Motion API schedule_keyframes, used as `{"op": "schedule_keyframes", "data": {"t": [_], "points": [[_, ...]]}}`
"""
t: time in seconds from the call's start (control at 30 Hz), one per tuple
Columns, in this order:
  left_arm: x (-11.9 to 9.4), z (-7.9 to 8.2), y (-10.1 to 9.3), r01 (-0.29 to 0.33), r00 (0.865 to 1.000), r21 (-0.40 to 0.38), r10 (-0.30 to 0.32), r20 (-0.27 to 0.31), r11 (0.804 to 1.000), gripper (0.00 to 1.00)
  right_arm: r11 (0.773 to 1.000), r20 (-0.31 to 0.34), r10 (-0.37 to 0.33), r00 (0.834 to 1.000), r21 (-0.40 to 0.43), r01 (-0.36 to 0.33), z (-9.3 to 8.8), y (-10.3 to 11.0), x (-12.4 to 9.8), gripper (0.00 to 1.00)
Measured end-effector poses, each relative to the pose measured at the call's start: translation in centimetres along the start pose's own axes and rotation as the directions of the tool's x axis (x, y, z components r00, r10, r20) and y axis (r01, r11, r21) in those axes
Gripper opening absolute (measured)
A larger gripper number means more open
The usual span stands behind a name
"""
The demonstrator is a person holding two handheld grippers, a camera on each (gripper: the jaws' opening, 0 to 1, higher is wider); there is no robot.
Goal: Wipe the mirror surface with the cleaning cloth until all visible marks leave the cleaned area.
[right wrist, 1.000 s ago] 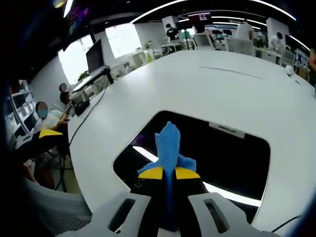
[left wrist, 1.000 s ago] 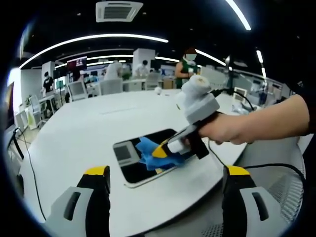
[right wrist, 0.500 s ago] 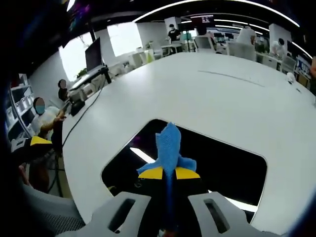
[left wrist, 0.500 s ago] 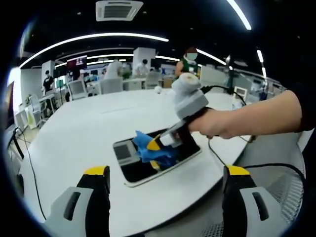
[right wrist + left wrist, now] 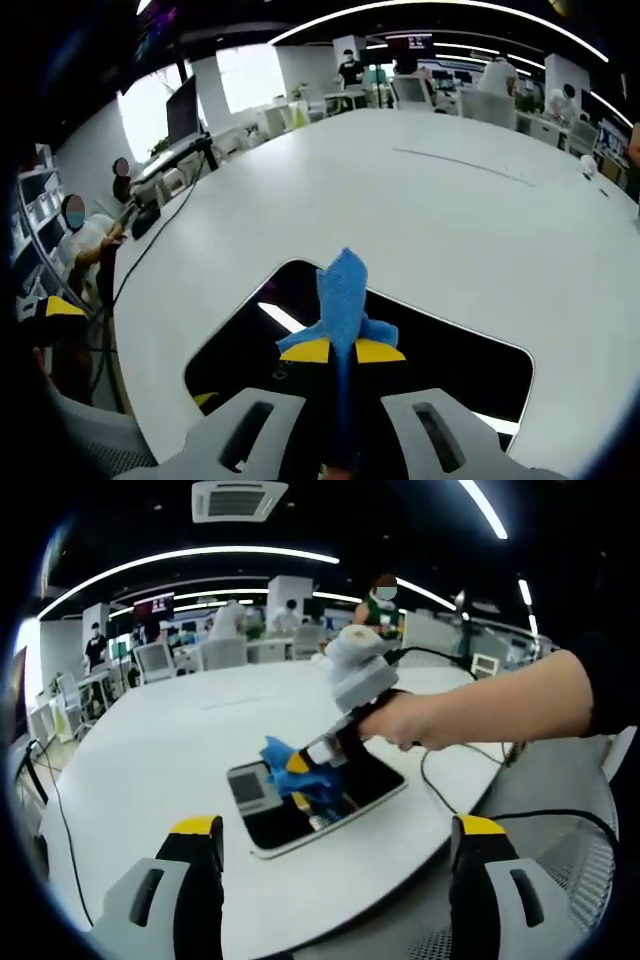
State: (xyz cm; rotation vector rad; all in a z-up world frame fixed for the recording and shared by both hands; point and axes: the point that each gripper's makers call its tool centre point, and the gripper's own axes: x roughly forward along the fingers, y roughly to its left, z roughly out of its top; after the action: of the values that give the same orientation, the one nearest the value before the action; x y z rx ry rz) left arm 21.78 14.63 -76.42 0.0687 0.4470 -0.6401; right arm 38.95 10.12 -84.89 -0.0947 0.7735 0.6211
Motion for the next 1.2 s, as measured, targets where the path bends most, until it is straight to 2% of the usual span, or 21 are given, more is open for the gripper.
{"op": "schedule_keyframes", "data": {"t": [0.53,1.2], "points": [[0.0,0.0,0.0,0.006,1.0,-0.005,-0.006,-0.001,1.0,0.95,1.0,-0.015,-0.007,1.0,-0.025,0.006,1.6,-1.3,1.5,0.01],[0.0,-0.2,0.0,0.009,1.0,-0.003,-0.009,-0.008,1.0,0.95,1.0,-0.007,-0.015,1.0,-0.02,0.014,2.1,-1.7,1.9,0.01]]}}
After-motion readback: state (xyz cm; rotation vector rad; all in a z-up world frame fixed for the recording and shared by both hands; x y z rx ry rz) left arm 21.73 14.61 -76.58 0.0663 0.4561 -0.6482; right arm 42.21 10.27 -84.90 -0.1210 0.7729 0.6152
